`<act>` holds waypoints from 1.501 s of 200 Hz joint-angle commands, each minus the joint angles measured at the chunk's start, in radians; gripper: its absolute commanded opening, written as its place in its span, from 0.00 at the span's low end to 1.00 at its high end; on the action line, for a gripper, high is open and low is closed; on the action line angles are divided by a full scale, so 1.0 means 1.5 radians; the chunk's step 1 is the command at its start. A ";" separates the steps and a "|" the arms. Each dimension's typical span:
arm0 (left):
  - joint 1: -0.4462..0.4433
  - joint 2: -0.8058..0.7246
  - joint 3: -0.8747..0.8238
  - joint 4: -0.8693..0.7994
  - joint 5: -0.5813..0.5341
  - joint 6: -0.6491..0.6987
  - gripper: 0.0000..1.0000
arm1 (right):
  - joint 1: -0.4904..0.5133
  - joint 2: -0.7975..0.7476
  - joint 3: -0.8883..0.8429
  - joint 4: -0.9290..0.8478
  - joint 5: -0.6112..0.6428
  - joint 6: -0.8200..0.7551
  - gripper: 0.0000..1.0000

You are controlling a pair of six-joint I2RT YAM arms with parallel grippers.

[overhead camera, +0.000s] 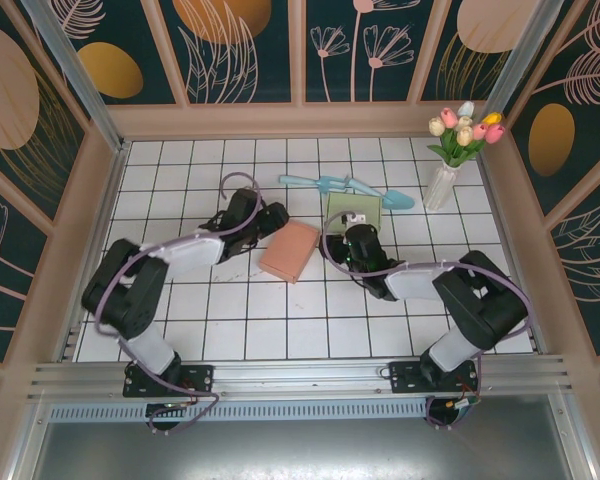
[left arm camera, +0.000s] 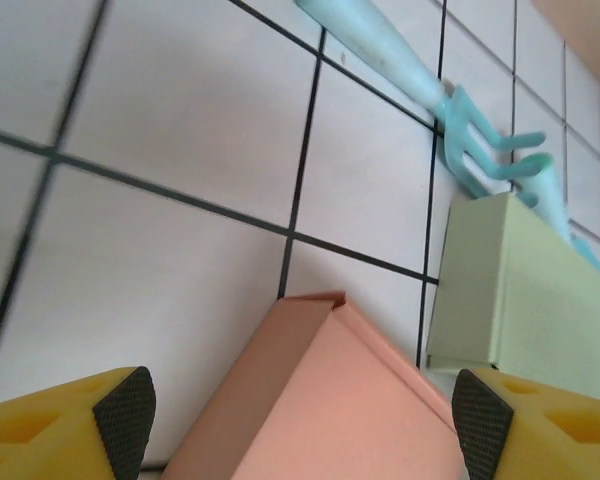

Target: Fold the paper box

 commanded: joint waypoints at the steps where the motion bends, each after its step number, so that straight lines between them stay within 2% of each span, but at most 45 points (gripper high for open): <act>1: -0.018 -0.063 -0.089 0.002 -0.055 -0.055 0.80 | 0.000 0.013 0.056 -0.041 -0.008 -0.080 0.54; 47: -0.050 -0.180 -0.278 0.105 -0.024 -0.129 0.80 | -0.003 0.124 0.204 -0.105 -0.113 -0.183 0.59; 70: -0.056 -0.224 -0.304 0.112 -0.018 -0.139 0.80 | -0.003 0.179 0.264 -0.133 -0.143 -0.195 0.60; 104: -0.070 -0.232 -0.332 0.168 0.015 -0.170 0.79 | -0.003 0.228 0.316 -0.175 -0.152 -0.202 0.60; 146: -0.107 -0.189 -0.310 0.211 0.014 -0.197 0.79 | -0.003 0.238 0.322 -0.197 -0.164 -0.197 0.60; 214: -0.108 -0.078 -0.254 0.245 0.016 -0.204 0.76 | -0.008 0.209 0.276 -0.200 -0.187 -0.180 0.58; 265: -0.097 0.016 -0.146 0.194 0.017 -0.172 0.75 | -0.008 0.164 0.242 -0.204 -0.253 -0.145 0.55; 300: -0.044 0.043 -0.052 0.108 0.020 -0.121 0.75 | -0.008 0.150 0.247 -0.179 -0.274 -0.122 0.55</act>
